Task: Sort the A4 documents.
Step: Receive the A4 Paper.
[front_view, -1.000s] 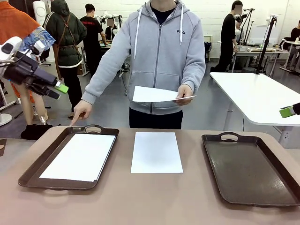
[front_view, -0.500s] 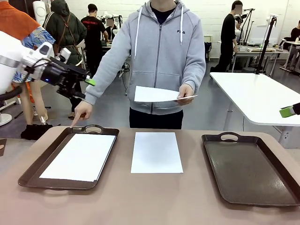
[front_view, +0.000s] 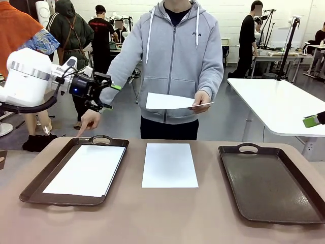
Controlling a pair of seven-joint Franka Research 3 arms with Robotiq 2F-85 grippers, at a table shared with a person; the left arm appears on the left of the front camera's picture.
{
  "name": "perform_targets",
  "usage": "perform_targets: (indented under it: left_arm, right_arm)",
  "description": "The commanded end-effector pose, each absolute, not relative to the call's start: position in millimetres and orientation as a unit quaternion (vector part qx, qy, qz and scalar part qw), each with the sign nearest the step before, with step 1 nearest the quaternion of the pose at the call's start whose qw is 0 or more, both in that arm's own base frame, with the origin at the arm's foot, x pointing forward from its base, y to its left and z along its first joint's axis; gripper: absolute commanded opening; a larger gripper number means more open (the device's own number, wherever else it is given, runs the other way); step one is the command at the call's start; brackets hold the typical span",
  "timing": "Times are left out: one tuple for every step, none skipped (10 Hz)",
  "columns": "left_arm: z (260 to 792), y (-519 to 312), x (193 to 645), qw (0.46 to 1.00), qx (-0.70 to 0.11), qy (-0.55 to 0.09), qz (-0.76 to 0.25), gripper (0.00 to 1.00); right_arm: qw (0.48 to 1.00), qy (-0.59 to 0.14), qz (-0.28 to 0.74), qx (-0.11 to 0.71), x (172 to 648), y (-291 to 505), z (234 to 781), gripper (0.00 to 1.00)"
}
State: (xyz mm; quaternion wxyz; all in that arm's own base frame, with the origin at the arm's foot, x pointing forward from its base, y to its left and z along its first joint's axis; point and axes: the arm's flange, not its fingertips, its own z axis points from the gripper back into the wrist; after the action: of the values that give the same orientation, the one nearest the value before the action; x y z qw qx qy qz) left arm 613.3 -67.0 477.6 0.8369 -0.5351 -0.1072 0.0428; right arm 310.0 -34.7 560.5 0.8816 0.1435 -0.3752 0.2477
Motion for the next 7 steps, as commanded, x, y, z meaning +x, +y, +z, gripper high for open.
perform_targets:
  left_arm:
    - [479,-77,629,0.802,-0.589,-0.075,0.067,1.00]
    - [477,-86,631,0.793,-0.603,-0.058,0.065,1.00]
    - [475,-94,632,0.790,-0.607,-0.053,0.061,1.00]
    - [472,-102,634,0.786,-0.614,-0.045,0.062,1.00]
    - [470,-107,637,0.778,-0.625,-0.032,0.064,1.00]
    - [469,-113,639,0.773,-0.630,-0.021,0.068,1.00]
    - [467,-121,641,0.769,-0.636,-0.005,0.067,1.00]
  right_arm:
    - [0.880,-0.375,0.250,0.151,311,-34,559,1.00]
    - [0.880,-0.375,0.250,0.151,311,-34,559,1.00]
    - [0.880,-0.375,0.250,0.151,311,-34,559,1.00]
    - [0.880,-0.375,0.250,0.151,311,-34,559,1.00]
    - [0.880,-0.375,0.250,0.151,311,-34,559,1.00]
    - [0.880,-0.375,0.250,0.151,311,-34,559,1.00]
    - [0.880,-0.375,0.250,0.151,311,-34,559,1.00]
